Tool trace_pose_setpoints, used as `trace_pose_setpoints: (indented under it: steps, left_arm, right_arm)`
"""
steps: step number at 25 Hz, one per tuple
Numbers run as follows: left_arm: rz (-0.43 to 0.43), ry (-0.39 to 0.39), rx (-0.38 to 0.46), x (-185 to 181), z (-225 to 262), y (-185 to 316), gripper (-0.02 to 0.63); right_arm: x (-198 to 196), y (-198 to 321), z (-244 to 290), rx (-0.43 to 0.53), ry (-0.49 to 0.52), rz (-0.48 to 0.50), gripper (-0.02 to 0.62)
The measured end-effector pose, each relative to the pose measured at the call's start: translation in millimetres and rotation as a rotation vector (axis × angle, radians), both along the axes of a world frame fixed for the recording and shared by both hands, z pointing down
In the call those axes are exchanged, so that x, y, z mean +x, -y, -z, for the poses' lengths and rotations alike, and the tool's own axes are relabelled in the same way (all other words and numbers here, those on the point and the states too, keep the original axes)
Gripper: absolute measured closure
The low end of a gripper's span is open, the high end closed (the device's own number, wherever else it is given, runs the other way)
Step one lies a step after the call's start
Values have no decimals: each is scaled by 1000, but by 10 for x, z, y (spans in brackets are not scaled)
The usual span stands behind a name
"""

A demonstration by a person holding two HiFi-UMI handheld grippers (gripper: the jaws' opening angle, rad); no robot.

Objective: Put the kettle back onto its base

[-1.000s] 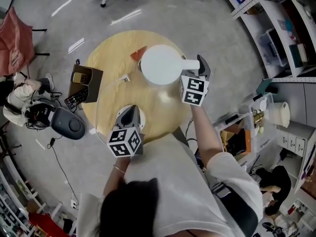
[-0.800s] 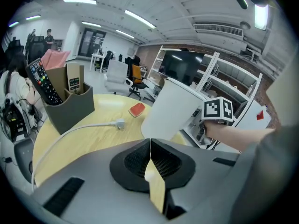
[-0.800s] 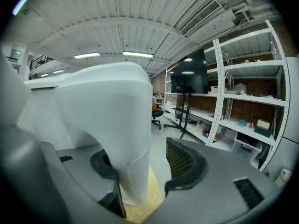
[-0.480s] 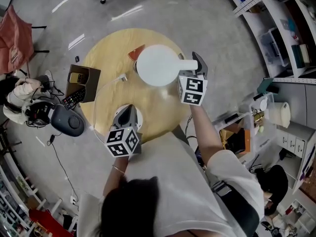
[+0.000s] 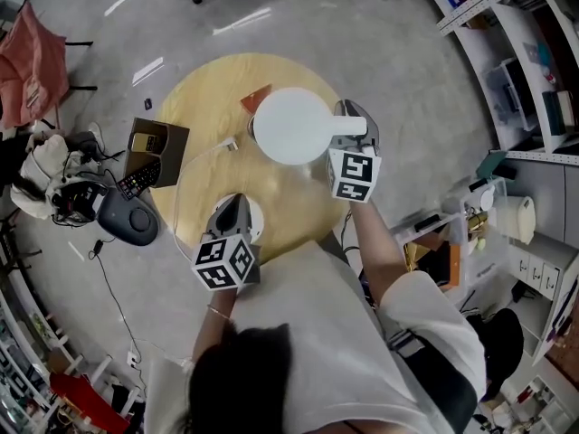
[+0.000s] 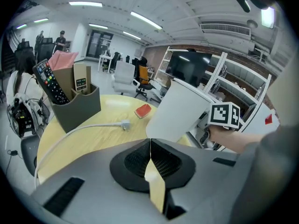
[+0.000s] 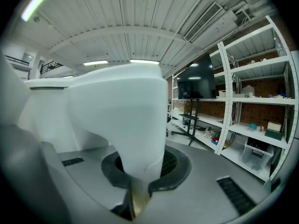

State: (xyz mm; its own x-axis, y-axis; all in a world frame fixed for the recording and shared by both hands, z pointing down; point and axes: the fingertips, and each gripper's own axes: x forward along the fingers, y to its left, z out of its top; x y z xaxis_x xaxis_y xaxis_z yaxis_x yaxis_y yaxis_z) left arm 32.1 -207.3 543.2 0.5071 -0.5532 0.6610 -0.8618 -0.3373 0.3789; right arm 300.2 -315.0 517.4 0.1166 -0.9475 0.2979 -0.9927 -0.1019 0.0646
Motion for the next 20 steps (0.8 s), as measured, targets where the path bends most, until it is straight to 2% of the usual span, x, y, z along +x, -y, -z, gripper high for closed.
trace_pose_setpoints:
  steps: [3,7,15,20]
  left_arm:
    - [16,6,-7,-24,-5,-5,580]
    - [56,-27,-26,-30,-11,18,580]
    - [63,-50,-20,86,63,51,580]
    - [61,-38,-19,89,70,7,580]
  right_arm:
    - [5,-7,17,5,-2,-4,546]
    - [11,-2,14,17,10,-22,548]
    - [70,-2,10,28,49,-65,548]
    - [81,-15,12,31,69,-88,546]
